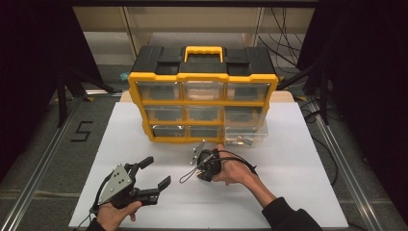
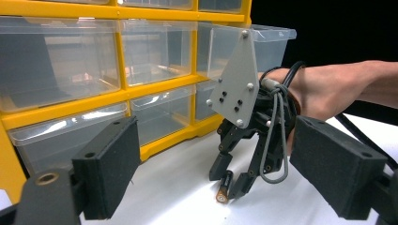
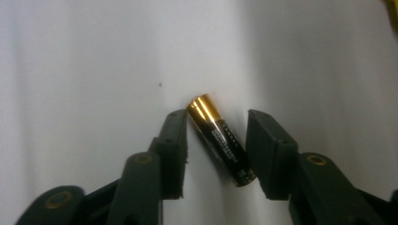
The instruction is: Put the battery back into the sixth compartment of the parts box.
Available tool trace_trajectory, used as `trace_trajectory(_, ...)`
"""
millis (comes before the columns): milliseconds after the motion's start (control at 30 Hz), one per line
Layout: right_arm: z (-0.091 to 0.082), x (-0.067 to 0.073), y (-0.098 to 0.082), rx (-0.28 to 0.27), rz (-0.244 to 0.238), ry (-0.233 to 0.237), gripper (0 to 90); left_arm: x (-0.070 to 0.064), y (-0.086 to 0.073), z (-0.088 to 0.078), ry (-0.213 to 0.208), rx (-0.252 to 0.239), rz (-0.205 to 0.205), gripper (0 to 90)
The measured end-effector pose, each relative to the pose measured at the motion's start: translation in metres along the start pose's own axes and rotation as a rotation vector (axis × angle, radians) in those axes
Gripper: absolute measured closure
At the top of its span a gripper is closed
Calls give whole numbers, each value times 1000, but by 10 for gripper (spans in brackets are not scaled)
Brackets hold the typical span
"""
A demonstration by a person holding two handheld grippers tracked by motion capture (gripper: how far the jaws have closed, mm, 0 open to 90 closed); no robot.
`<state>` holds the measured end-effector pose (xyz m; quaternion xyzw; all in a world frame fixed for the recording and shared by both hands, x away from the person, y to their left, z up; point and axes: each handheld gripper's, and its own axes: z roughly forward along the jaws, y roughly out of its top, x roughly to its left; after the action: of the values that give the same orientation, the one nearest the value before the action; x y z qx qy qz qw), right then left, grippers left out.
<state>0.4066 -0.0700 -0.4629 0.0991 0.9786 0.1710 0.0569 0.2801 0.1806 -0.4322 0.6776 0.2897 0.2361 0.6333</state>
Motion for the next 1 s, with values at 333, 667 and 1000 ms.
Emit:
trace_trajectory(333,-1,2,0,24,-59,28,766,0,0,0,3,1,2,156)
trace_trajectory(667,-15,2,1,-51,-32,-2,767,0,1,0,2,-3,-2,156)
trace_trajectory(1000,-51,-1,-1,-189,12,-71,767,0,1,0,2,-4,-1,157)
